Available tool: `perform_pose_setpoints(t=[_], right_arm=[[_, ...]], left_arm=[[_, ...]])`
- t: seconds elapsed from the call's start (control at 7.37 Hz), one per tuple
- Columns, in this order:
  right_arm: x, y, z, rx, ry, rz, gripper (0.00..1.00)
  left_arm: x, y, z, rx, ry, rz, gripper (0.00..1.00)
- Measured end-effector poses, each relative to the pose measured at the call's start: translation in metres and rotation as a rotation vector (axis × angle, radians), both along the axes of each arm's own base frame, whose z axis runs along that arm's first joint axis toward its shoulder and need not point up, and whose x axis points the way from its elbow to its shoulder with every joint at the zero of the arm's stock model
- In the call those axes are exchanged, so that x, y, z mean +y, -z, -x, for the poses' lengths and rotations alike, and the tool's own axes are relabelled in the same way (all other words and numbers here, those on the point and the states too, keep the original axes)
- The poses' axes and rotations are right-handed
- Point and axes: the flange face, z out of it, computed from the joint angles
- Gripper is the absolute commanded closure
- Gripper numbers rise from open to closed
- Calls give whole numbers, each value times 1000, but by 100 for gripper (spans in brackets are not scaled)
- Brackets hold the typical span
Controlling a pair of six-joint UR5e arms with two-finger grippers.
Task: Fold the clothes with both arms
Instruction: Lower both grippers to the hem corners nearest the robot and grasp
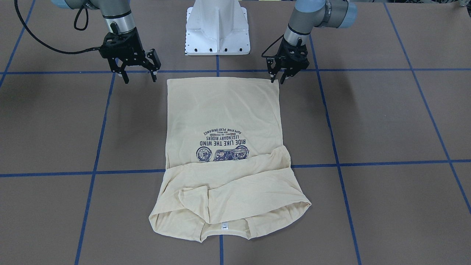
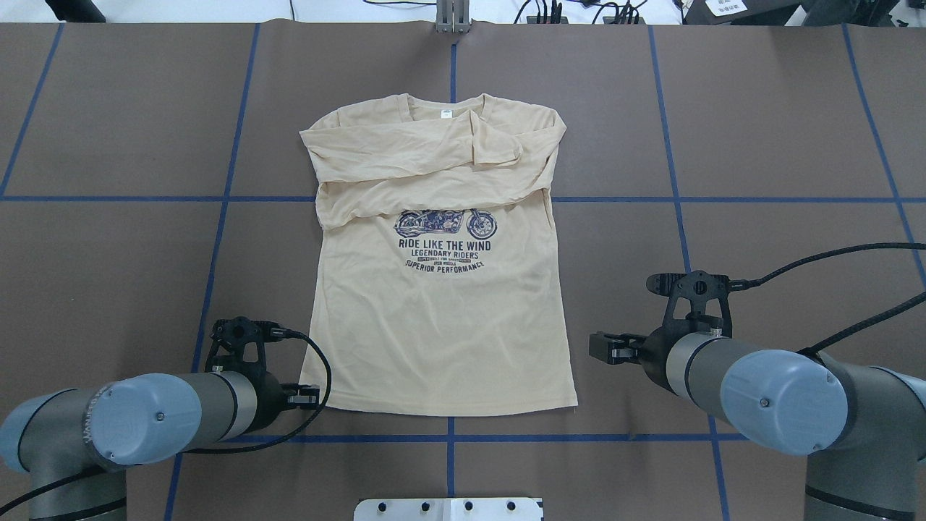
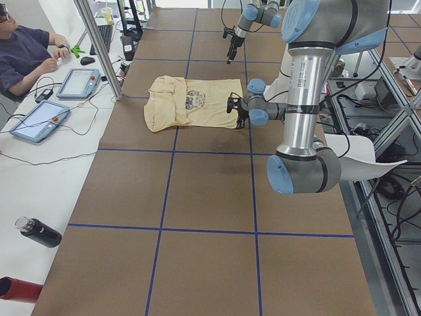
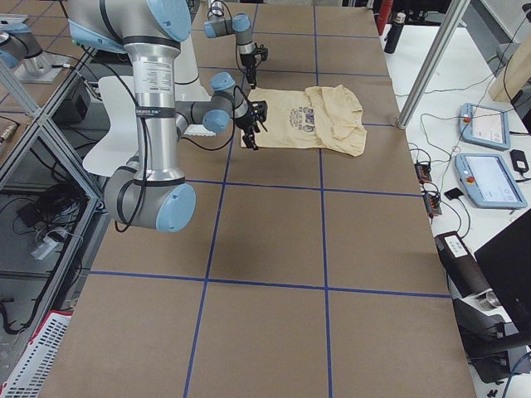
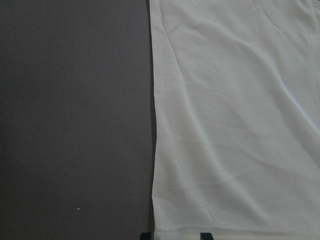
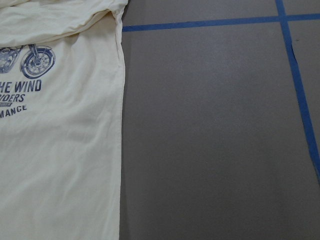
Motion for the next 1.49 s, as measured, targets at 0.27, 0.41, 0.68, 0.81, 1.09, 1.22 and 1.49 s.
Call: perform_pose_setpoints(t=[0.27, 0.41, 0.68, 0.81, 1.09, 1.22, 1.49], right_arm=[[0, 0, 0, 1, 0, 0, 0], [0, -1, 1, 3, 0, -1, 0], [1, -3, 3, 8, 0, -3, 0], [2, -3, 3, 9, 0, -3, 0], [2, -4, 4, 9, 0, -3, 0], [2, -4, 4, 10, 1, -3, 1], [5, -4, 11, 9, 2, -4, 1]], left_arm=[[0, -1, -1, -3, 0, 1, 62], [0, -3, -2, -6, -1, 2, 62], [0, -6, -3, -12, -1, 3, 74], [1, -6, -4, -13, -3, 4, 91], [3, -6, -5, -12, -8, 5, 100], [4, -5, -5, -11, -8, 4, 100], [5, 0, -2, 0, -9, 0, 100]])
